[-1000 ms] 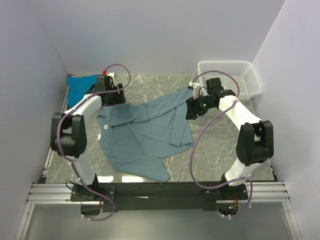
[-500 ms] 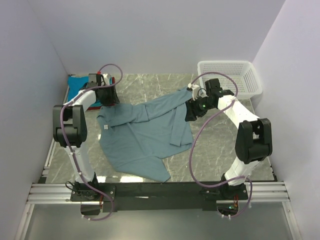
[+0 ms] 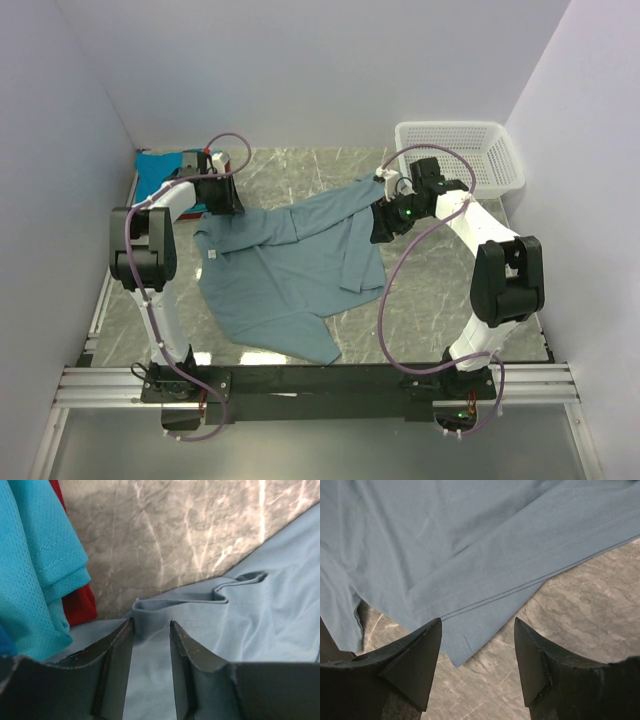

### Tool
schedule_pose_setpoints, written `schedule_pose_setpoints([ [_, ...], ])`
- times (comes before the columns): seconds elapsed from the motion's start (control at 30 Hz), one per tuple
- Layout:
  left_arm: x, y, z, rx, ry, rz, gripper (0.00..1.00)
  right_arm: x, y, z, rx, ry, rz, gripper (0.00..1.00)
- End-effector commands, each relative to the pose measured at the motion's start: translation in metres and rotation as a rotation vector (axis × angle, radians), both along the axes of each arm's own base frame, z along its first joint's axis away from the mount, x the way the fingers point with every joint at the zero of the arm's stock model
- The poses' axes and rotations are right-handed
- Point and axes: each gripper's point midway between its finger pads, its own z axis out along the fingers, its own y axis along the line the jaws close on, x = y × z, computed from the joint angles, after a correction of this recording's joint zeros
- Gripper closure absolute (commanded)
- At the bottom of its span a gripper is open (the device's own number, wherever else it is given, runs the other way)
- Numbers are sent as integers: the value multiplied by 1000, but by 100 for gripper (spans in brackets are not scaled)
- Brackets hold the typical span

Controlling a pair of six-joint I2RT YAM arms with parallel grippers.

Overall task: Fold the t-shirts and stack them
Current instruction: Flatten the tshirt out

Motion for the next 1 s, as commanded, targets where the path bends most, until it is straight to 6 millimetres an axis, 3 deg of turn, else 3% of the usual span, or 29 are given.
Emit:
schedule_pose_setpoints([
  [0.0,9,2,4,19,-16,0,59,1,0,2,15,0,9,34],
  [0.13,11,3,5,25,-18,6,67,-1,1,1,17,8,15,34],
  [0.23,13,0,10,15,-24,-3,84,-1,1,1,16,7,17,34],
  [0.4,17,0,48,4,-119,19,99,-3,-3,-5,-7,19,33,34],
  [0.57,7,5,86,13,-218,59,99,-9,-13,-25,-86,72,55,35],
  [0.73,-11,6,96,11,-271,78,99,-28,-15,-45,-95,216,85,40],
  [0.83,-16,3,101,25,-280,68,99,-36,-8,-36,-46,241,111,41],
  [0.93,-18,0,108,37,-299,58,99,-56,0,-30,-7,242,155,41],
  [0.97,-19,-2,112,35,-312,51,99,-75,6,-39,-16,272,193,40],
])
